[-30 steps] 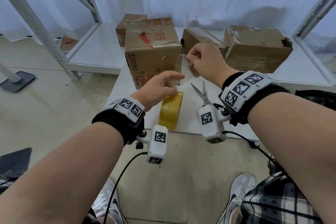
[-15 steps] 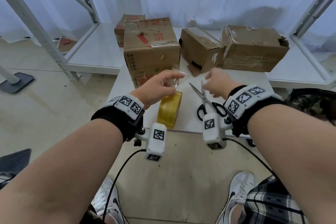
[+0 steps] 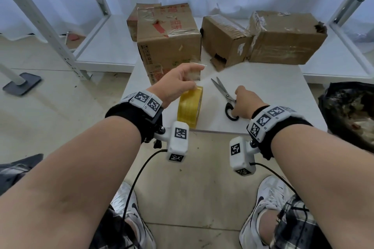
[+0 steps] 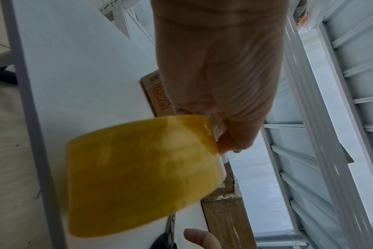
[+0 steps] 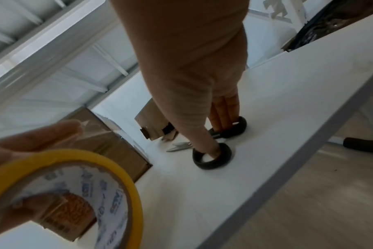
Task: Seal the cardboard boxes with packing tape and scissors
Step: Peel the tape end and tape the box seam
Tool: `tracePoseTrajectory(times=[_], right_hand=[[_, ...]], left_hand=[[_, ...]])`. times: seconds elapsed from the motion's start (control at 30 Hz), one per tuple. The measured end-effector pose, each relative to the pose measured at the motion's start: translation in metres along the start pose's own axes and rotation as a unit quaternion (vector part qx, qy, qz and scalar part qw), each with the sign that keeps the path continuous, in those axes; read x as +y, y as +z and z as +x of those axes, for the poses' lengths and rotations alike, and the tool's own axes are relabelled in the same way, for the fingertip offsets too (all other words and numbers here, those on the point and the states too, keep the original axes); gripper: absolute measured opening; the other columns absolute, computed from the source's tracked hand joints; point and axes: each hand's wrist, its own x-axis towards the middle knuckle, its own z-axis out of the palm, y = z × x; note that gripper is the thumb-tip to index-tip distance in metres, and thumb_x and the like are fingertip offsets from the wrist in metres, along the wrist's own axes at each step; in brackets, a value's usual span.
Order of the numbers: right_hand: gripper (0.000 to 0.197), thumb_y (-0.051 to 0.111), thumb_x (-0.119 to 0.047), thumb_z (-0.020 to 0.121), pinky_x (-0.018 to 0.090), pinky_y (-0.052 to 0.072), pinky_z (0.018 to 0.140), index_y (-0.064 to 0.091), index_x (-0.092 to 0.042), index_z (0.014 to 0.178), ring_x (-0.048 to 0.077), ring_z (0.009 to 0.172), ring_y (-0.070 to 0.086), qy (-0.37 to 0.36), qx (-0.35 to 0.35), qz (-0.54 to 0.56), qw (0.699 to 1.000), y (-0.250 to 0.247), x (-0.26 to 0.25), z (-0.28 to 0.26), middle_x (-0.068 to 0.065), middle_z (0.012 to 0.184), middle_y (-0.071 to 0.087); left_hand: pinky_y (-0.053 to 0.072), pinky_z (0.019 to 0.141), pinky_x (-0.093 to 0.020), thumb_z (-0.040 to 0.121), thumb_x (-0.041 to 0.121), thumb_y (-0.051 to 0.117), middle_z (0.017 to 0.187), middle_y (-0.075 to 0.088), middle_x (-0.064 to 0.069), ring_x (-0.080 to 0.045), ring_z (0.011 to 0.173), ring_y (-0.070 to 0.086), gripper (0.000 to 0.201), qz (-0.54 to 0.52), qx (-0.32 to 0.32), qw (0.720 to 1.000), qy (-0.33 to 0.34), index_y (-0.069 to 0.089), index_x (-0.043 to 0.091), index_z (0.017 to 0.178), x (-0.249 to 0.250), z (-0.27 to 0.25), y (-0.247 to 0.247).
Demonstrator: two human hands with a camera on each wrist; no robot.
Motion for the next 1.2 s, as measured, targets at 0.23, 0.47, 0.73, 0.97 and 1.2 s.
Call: tracePoseTrajectory(times=[0.23,0.47,0.73,0.97,1.2], right_hand=[[0.070,0.067,-0.015,0.084,0.040,0.050,0.087,0.032,-0.005,0.144,0.030,0.101,0.057,-0.016,-0.007,0.069,0.997,-0.042,0.002,-0.016,0.016,0.126,0.052],[0.046,0.068,-0.048,0.082,0.033,0.047,0.084,0.060,-0.012,0.110,0.023,0.091,0.063,-0.050,-0.113,0.114,0.986,-0.080,0.013,-0.044,0.007,0.095,0.063],[0.046,0.064,-0.053,0.082,0.023,0.034,0.055,0.058,-0.019,0.113,0.011,0.074,0.053,-0.043,-0.160,0.095,0.982,-0.076,0.011,-0.055,0.001,0.084,0.053],[0.043,0.067,-0.052,0.080,0.023,0.038,0.060,0.062,-0.021,0.108,0.012,0.076,0.056,-0.088,-0.151,0.092,0.980,-0.077,0.005,-0.052,0.002,0.090,0.058],[0.040,0.072,-0.055,0.071,0.037,0.050,0.093,0.065,-0.026,0.099,0.012,0.079,0.060,-0.127,-0.142,0.099,0.977,-0.077,-0.006,-0.046,0.003,0.098,0.064]], left_hand=[[0.049,0.079,-0.034,0.085,-0.011,0.052,0.085,0.046,-0.004,-0.022,0.082,0.046,0.053,0.044,0.007,0.999,0.005,0.053,0.028,0.121,0.005,-0.005,0.003],[0.050,0.083,-0.038,0.086,-0.007,0.053,0.084,0.047,-0.006,-0.021,0.080,0.046,0.052,0.054,0.027,0.998,-0.018,0.054,0.026,0.125,0.011,-0.007,0.007],[0.053,0.083,-0.035,0.085,-0.007,0.052,0.115,0.056,-0.017,-0.013,0.081,0.051,0.051,0.056,0.038,0.998,-0.017,0.055,0.025,0.125,0.015,-0.008,0.010],[0.052,0.089,-0.041,0.086,-0.007,0.052,0.096,0.051,-0.012,-0.019,0.082,0.049,0.051,0.057,0.024,0.998,-0.018,0.055,0.028,0.123,0.010,-0.007,0.006],[0.052,0.079,-0.029,0.086,-0.012,0.051,0.099,0.053,0.003,-0.013,0.083,0.049,0.052,0.046,0.016,0.999,-0.010,0.054,0.028,0.120,0.012,-0.008,0.006]])
